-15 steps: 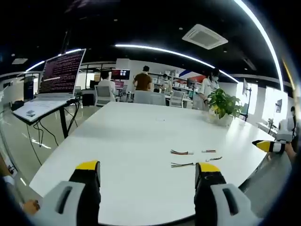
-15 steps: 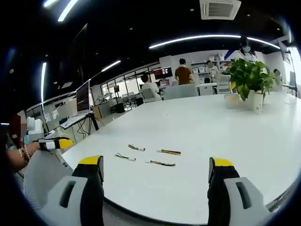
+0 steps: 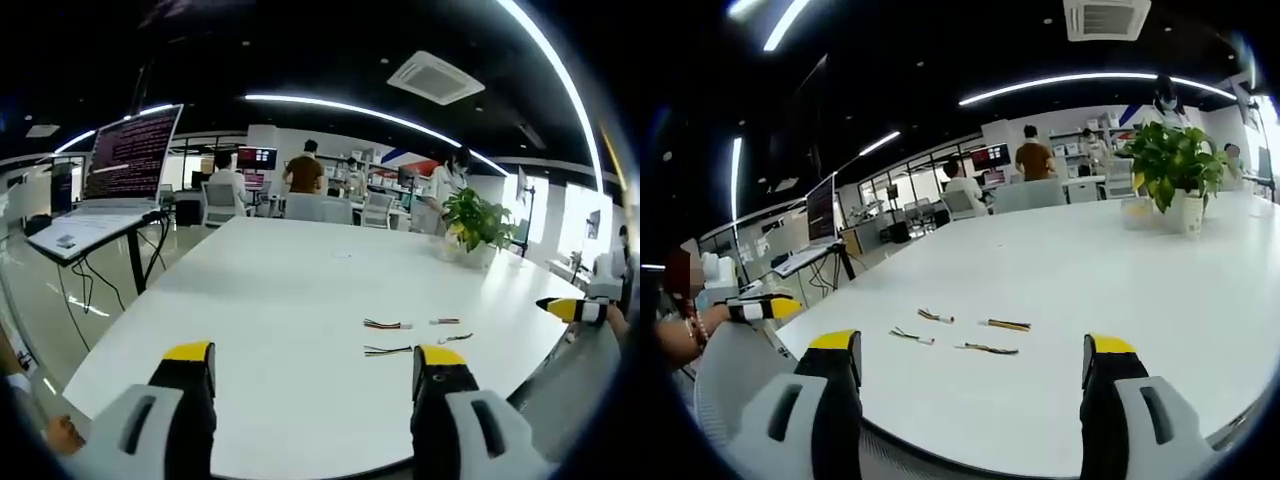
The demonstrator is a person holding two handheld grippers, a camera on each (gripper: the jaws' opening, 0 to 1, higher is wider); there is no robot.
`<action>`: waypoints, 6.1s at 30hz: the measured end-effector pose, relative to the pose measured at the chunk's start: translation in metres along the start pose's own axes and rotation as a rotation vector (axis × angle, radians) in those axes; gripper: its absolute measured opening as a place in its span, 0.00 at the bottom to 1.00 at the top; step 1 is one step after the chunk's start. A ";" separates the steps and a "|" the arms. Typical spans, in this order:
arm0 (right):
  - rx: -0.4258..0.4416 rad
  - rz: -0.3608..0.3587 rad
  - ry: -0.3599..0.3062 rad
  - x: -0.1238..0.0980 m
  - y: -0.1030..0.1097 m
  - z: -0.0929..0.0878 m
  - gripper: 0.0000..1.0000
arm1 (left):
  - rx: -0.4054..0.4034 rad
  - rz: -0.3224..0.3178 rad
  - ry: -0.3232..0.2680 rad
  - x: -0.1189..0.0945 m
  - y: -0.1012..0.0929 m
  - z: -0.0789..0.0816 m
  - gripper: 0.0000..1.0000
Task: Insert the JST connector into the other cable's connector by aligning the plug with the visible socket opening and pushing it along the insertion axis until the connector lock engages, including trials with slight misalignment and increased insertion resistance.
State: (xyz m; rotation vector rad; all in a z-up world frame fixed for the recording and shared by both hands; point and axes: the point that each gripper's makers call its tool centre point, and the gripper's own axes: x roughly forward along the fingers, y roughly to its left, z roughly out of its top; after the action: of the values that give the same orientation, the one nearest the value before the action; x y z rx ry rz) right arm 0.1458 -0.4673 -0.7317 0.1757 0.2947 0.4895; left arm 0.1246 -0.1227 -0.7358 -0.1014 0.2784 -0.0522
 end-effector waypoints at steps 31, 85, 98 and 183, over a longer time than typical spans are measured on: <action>0.047 0.009 -0.022 -0.001 0.000 0.003 0.87 | 0.014 -0.018 0.030 -0.003 -0.012 -0.002 0.71; -0.153 0.047 -0.065 0.131 -0.017 0.119 0.49 | 0.359 -0.634 0.015 0.148 -0.113 0.086 0.72; -0.214 0.093 -0.008 0.185 -0.034 0.131 0.49 | 0.341 -0.671 0.090 0.198 -0.132 0.057 0.70; -0.619 0.643 0.500 0.186 0.008 -0.056 0.04 | 0.482 -1.073 0.329 0.198 -0.176 -0.070 0.06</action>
State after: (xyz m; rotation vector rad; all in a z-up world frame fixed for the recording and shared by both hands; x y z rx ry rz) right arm 0.2813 -0.3648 -0.8266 -0.4823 0.5619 1.2416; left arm 0.2890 -0.3169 -0.8374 0.2513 0.5066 -1.2043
